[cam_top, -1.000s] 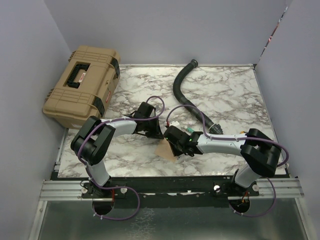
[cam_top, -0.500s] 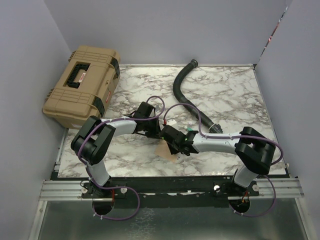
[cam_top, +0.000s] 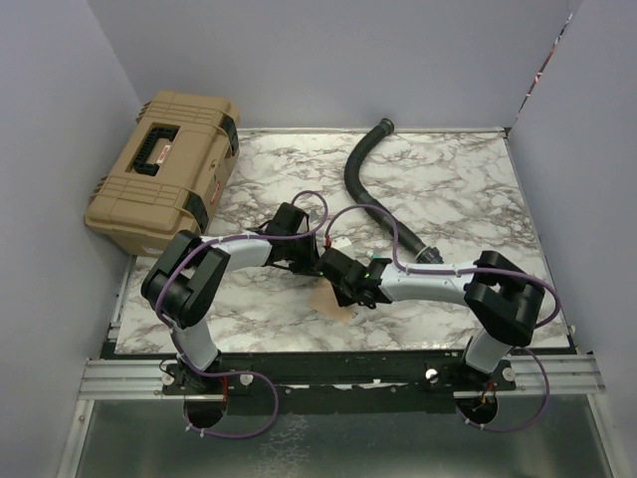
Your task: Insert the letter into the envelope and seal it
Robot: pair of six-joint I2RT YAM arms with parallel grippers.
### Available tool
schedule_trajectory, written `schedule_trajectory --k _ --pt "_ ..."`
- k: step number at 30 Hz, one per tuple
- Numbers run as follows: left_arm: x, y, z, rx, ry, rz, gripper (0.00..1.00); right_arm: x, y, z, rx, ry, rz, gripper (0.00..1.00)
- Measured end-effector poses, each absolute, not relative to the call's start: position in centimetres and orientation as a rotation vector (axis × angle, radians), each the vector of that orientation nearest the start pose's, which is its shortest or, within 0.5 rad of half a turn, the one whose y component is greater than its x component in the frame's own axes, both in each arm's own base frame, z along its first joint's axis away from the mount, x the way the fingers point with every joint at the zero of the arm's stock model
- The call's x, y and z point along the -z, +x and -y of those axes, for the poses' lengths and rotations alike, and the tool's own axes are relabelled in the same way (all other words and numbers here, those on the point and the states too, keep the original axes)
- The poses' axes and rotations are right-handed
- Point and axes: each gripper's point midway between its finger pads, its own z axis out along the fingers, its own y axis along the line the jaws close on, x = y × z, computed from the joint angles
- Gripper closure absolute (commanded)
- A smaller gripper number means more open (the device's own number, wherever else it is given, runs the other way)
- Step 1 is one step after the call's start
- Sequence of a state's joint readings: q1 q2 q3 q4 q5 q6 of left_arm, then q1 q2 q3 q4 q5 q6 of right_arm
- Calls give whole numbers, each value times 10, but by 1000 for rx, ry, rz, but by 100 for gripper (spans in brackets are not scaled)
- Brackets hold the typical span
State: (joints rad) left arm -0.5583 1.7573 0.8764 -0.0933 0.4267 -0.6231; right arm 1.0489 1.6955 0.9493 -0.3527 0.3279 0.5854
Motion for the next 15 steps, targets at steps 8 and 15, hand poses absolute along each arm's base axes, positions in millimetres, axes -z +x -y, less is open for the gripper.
schedule_trajectory --k 8,15 --pt "-18 263 276 956 93 -2725 100 -19 222 -299 -190 -425 -2518 76" --pt "-18 263 276 956 93 -2725 100 -20 230 -301 -209 -381 -2508 79"
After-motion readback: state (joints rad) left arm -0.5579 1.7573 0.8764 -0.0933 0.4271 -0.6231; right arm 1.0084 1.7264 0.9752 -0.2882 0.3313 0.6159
